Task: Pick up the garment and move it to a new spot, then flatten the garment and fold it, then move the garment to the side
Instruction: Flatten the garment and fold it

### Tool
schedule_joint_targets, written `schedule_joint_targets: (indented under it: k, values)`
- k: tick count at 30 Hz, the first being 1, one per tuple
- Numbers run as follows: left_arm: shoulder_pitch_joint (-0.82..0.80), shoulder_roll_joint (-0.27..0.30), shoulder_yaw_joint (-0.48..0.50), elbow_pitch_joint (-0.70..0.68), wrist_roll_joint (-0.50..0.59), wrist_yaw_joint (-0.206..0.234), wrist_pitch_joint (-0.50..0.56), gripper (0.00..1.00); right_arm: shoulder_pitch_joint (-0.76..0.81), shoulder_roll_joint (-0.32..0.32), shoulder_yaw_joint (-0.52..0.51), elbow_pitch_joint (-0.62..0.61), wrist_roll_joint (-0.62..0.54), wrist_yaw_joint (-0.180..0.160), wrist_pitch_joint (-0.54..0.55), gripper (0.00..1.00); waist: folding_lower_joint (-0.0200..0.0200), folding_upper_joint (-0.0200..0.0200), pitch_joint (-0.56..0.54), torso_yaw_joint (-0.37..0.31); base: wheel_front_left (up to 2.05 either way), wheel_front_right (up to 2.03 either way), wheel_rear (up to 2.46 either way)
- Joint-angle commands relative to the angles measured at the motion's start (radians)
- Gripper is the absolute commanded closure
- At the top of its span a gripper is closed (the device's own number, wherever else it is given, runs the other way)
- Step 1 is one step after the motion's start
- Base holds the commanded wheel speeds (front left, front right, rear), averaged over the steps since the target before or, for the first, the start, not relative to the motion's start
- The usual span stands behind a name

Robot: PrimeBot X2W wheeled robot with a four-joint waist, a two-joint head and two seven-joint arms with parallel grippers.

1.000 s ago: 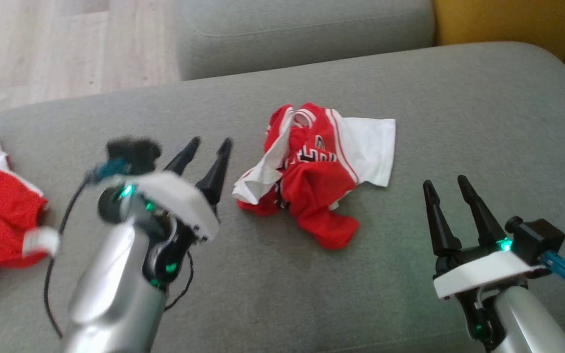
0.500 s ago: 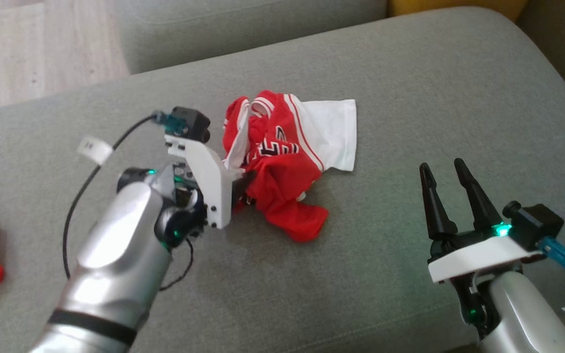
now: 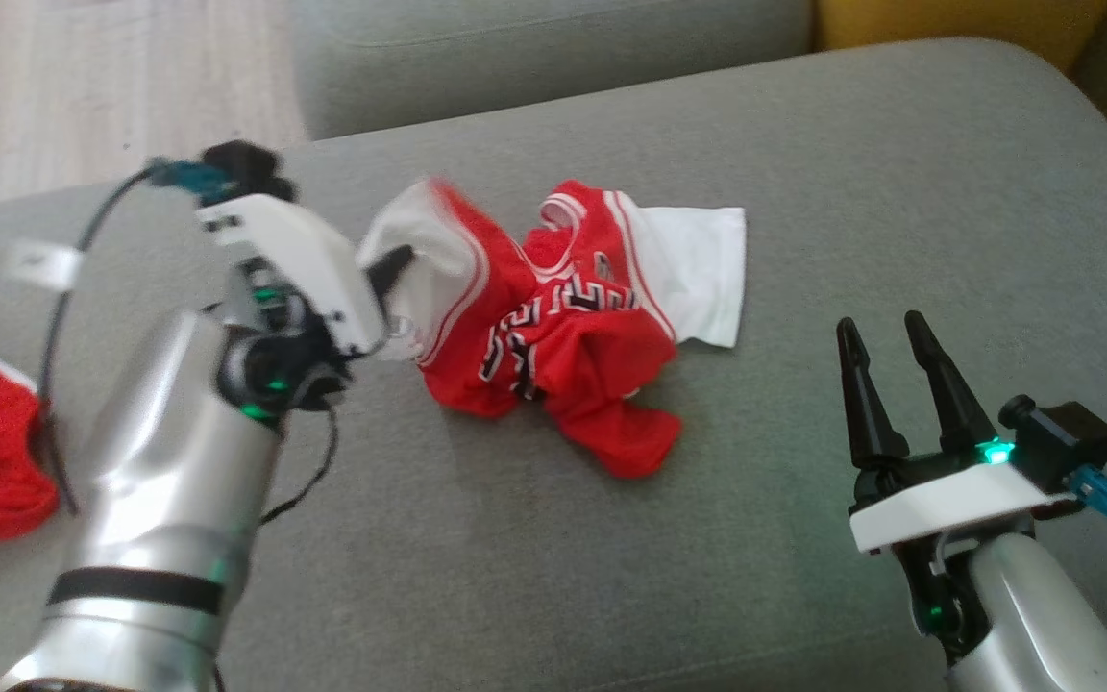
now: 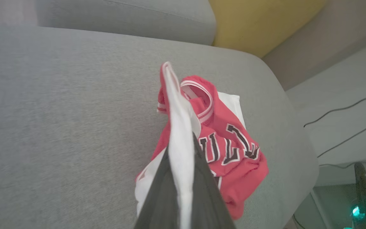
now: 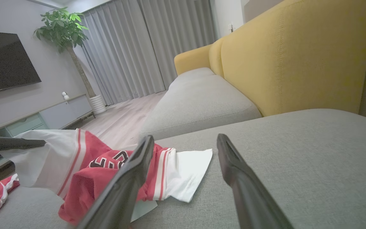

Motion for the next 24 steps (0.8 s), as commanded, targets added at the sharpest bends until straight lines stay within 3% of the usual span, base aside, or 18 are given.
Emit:
schedule_joint_targets:
  k: [1,5,12,20,21,22,24]
  values:
    - [-0.040,0.041,0.056,-0.031,-0.018,0.007,-0.001,1.00,-0.021,-0.003,0.014,-0.032,-0.007,0.008,-0.011,0.00,0.0000,0.0000,-0.006,0.025,0.00,0.00,0.00]
    - [0.024,0.093,0.127,-0.032,-0.067,0.038,-0.001,1.00,-0.016,-0.007,0.008,-0.033,-0.008,0.008,-0.011,0.00,0.0000,0.0000,-0.006,0.058,0.00,0.00,0.00]
    - [0.185,0.189,0.171,-0.036,-0.062,0.081,-0.026,1.00,-0.011,-0.015,0.000,-0.036,-0.008,0.008,-0.011,0.00,0.0000,0.0000,-0.003,0.081,0.00,0.00,0.00]
    - [0.327,0.246,0.198,-0.005,-0.044,0.117,-0.092,1.00,-0.006,-0.033,-0.028,-0.030,-0.006,0.008,-0.011,0.00,0.0000,0.0000,-0.014,0.075,0.00,0.00,0.00]
    - [0.335,0.245,0.202,-0.004,-0.046,0.117,-0.106,0.90,-0.004,-0.033,-0.029,-0.029,-0.007,0.008,-0.011,0.00,0.0000,0.0000,-0.016,0.075,0.00,0.00,0.00]
    - [0.341,0.240,0.204,-0.007,-0.051,0.106,-0.118,0.00,-0.001,-0.032,-0.027,-0.026,-0.008,0.008,-0.011,0.00,0.0000,0.0000,-0.019,0.074,0.00,0.00,0.00]
    - [0.351,0.228,0.203,-0.023,-0.057,0.076,-0.148,0.00,0.005,-0.027,-0.018,-0.022,-0.009,0.008,-0.011,0.00,0.0000,0.0000,-0.026,0.074,0.00,0.00,0.00]
